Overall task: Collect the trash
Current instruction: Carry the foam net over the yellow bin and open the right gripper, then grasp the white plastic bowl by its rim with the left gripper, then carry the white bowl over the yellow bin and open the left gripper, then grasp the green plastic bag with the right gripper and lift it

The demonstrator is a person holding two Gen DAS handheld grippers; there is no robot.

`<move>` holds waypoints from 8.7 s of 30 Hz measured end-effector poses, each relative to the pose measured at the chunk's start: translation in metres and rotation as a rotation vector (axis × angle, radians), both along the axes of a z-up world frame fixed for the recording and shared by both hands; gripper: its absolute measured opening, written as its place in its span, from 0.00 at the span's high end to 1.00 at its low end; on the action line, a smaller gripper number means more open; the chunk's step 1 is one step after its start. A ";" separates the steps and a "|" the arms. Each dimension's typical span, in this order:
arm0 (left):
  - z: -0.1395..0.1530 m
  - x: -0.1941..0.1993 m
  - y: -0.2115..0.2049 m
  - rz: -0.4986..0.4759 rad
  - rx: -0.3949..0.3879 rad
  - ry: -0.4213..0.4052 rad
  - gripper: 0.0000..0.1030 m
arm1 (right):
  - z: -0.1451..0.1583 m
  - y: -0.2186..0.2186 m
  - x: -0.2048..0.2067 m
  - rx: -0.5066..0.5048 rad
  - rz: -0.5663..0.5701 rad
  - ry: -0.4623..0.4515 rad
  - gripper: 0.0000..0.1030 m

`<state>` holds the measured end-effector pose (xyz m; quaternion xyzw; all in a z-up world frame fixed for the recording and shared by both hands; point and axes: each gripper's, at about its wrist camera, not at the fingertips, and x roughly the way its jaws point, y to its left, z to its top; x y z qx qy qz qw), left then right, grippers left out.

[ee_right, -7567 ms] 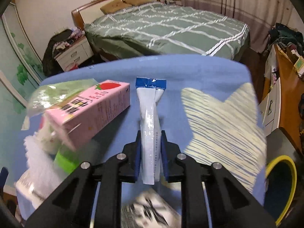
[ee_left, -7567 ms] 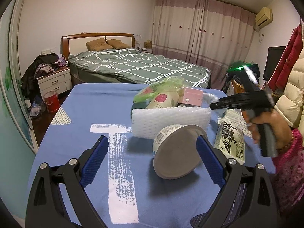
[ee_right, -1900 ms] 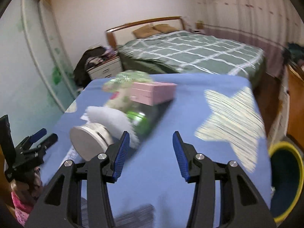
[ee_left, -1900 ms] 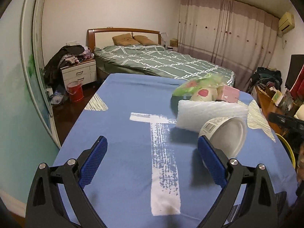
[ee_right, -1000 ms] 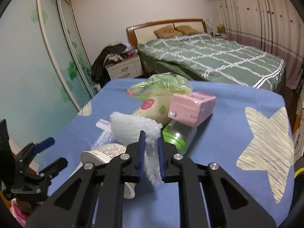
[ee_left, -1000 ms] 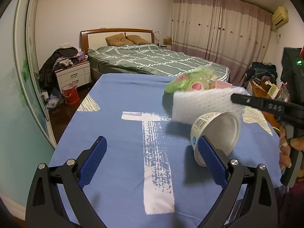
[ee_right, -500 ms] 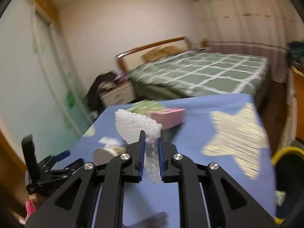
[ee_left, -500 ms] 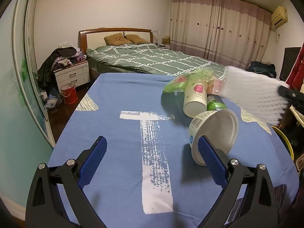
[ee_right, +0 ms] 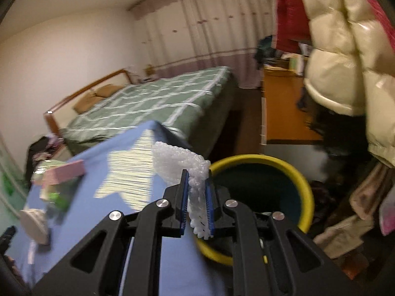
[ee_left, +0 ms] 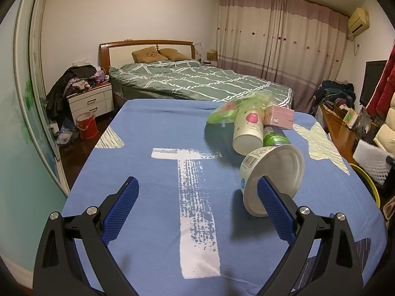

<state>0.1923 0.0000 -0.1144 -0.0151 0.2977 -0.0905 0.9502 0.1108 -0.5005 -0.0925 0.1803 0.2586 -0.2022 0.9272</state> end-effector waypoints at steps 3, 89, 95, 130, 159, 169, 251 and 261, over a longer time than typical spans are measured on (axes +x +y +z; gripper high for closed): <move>0.000 -0.001 -0.002 -0.008 0.010 -0.005 0.08 | -0.011 -0.017 -0.004 0.001 -0.044 0.034 0.87; -0.043 0.109 -0.088 -0.047 0.136 0.265 0.15 | -0.037 -0.018 0.000 0.156 -0.011 0.033 0.51; -0.043 0.115 -0.087 -0.054 0.109 0.251 0.24 | -0.037 -0.018 0.000 0.151 -0.013 0.030 0.51; 0.031 0.033 -0.389 -0.557 0.155 0.198 0.24 | -0.033 -0.081 -0.063 0.090 -0.104 0.024 0.51; 0.010 0.014 -0.435 -0.718 0.129 0.269 0.10 | -0.038 -0.101 -0.100 0.055 -0.182 0.064 0.49; 0.033 0.027 -0.218 -0.450 0.038 0.123 0.07 | -0.027 -0.043 -0.051 0.016 -0.050 0.105 0.49; 0.011 0.055 0.018 0.103 -0.108 0.107 0.07 | -0.016 0.329 0.385 0.114 0.780 0.484 0.95; 0.009 0.057 0.012 0.095 -0.076 0.104 0.07 | 0.047 0.297 0.337 0.108 0.789 0.278 0.98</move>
